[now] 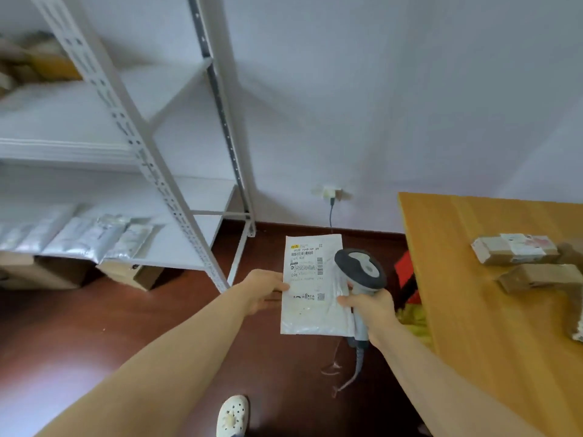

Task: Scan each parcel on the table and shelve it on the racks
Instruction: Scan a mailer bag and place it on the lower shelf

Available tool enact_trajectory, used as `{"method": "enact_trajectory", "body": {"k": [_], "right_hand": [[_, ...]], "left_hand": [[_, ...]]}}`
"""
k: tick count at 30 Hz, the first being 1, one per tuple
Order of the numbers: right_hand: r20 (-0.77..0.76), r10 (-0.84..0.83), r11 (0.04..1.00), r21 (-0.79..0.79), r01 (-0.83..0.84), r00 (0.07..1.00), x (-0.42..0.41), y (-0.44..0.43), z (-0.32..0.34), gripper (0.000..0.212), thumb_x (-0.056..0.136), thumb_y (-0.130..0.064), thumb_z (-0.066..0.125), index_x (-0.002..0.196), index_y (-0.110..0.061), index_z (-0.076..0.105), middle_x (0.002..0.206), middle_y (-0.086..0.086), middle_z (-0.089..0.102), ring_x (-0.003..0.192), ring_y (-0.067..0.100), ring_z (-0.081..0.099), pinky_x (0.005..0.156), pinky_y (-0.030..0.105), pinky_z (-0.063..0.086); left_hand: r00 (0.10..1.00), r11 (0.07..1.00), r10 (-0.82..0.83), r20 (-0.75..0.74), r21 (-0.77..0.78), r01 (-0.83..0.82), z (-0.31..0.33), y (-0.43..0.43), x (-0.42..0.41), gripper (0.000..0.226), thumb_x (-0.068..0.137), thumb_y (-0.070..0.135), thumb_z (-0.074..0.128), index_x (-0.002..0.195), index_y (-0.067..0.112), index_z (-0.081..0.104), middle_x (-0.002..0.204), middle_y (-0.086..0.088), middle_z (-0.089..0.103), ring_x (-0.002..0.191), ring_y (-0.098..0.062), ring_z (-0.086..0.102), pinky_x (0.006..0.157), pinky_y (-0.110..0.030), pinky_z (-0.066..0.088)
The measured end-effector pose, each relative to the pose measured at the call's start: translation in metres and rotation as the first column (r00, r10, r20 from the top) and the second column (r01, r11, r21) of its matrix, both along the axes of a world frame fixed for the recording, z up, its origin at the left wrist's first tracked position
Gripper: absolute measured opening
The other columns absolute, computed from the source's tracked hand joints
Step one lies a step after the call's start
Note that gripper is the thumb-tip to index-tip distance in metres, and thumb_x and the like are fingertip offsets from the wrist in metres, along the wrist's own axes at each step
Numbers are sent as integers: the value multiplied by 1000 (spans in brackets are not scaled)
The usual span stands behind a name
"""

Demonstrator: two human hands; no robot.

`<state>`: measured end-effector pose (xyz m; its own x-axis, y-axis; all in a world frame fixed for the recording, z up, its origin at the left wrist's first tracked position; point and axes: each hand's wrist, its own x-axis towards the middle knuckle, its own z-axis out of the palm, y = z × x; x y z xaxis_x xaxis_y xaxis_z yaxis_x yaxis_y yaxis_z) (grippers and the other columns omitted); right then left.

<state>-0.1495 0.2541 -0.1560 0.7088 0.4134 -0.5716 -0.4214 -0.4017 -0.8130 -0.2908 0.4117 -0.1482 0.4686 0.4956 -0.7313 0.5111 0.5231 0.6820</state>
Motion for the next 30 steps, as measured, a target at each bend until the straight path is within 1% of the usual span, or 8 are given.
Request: {"method": "enact_trajectory", "body": {"k": [4, 7, 11, 15, 18, 20, 22, 30], "right_hand": [[-34, 181, 983, -32, -182, 983, -56, 62, 7, 45, 66, 1, 83, 107, -4, 65, 104, 11, 69, 96, 33, 64, 92, 52, 52], [-15, 293, 956, -28, -293, 956, -105, 114, 6, 45, 69, 4, 81, 110, -2, 63, 106, 12, 67, 97, 32, 62, 88, 44, 52], [-7, 373, 928, -28, -373, 928, -186, 191, 5, 41, 72, 7, 76, 109, -2, 61, 106, 10, 63, 99, 29, 57, 85, 37, 46], [-15, 427, 903, -49, -427, 904, -259, 263, 3, 34, 74, 7, 75, 100, -5, 57, 102, 9, 60, 96, 28, 55, 83, 36, 44], [-30, 424, 902, -78, -425, 905, -295, 306, -1, 34, 76, 7, 73, 102, -3, 54, 98, 8, 58, 91, 28, 53, 79, 34, 42], [-36, 407, 906, -106, -409, 913, -309, 329, -6, 34, 76, 7, 73, 105, -1, 55, 99, 10, 60, 91, 30, 56, 80, 36, 46], [-53, 384, 913, -130, -387, 922, -316, 349, -14, 36, 75, 6, 73, 105, -1, 56, 103, 13, 62, 93, 33, 59, 86, 41, 50], [-78, 376, 895, -226, -384, 923, -315, 437, -60, 58, 73, 7, 75, 125, 4, 50, 120, 17, 57, 113, 40, 56, 100, 49, 46]], "left_hand": [[989, 989, 149, 17, -7, -149, 2, 40, -77, 24, 89, -8, 56, 108, 0, 68, 106, -12, 72, 91, -24, 69, 78, -32, 56], [964, 964, 266, 24, 11, -267, 0, 75, -139, 27, 85, -11, 58, 108, -3, 68, 106, -16, 72, 87, -26, 69, 70, -32, 57], [924, 925, 381, 30, -13, -381, -3, 128, -227, 34, 83, -15, 54, 105, 4, 72, 96, -11, 74, 80, -22, 70, 63, -28, 55], [856, 856, 516, 13, -14, -516, -12, 185, -309, 29, 80, -13, 61, 105, 0, 69, 101, -15, 73, 82, -22, 67, 75, -33, 57], [787, 788, 615, -55, -9, -616, -19, 224, -356, 27, 85, -7, 63, 107, 8, 62, 97, -11, 72, 78, -17, 66, 83, -34, 54], [763, 765, 642, -82, -5, -644, -23, 248, -374, 26, 87, -5, 60, 109, 9, 61, 93, -9, 70, 75, -16, 65, 85, -34, 52], [743, 746, 662, -99, -8, -666, -29, 269, -384, 25, 88, -6, 58, 109, 8, 60, 88, -8, 68, 72, -16, 64, 79, -31, 52], [687, 684, 718, -115, -65, -726, -63, 323, -381, 23, 87, -5, 59, 107, 6, 62, 86, -9, 68, 69, -17, 63, 67, -27, 51]]}}
